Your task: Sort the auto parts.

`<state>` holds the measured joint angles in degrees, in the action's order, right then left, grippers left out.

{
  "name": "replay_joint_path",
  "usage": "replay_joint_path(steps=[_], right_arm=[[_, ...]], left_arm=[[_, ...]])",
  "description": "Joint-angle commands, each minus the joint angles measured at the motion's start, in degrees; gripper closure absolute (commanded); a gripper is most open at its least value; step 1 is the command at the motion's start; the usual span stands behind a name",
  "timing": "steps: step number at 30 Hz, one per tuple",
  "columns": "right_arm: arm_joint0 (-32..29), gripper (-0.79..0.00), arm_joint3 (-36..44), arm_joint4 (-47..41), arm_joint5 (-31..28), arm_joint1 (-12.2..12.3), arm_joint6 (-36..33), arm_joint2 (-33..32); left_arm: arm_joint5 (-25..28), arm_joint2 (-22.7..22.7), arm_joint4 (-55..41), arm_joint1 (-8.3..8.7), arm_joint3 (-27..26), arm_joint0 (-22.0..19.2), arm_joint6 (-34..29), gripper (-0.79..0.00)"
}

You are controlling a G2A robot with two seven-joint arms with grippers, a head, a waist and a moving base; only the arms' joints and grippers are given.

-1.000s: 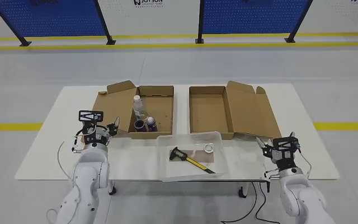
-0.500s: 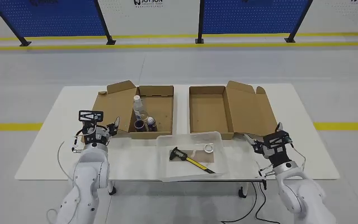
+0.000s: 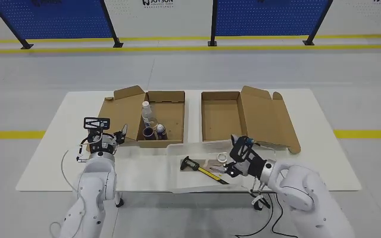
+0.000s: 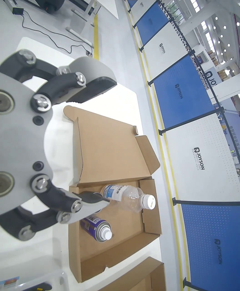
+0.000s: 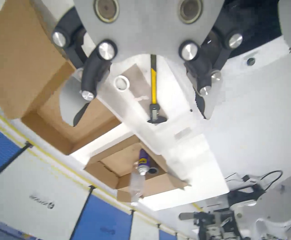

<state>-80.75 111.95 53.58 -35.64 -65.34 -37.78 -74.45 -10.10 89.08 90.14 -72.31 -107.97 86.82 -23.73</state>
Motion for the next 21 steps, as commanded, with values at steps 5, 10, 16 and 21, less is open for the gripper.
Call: replay_joint_path(steps=[5,10,16,21], right_arm=[[4.5,-0.785,-4.3,-8.1,1.2,-0.2,-10.9,5.4],[6.9,-0.785,-7.8,-8.2,0.5,-0.1,-15.6,8.3],[9.2,-0.785,-9.6,-0.6,-1.4,0.3,-17.5,10.7],[9.3,-0.785,-9.6,-0.2,-1.2,0.3,-17.0,10.8]], left_arm=[[0.0,0.0,0.0,0.00,0.0,0.0,0.0,-0.785],[0.0,0.0,0.0,0.00,0.0,0.0,0.0,-0.785],[0.0,0.0,0.0,0.00,0.0,0.0,0.0,-0.785],[0.0,0.0,0.0,0.00,0.0,0.0,0.0,-0.785]])
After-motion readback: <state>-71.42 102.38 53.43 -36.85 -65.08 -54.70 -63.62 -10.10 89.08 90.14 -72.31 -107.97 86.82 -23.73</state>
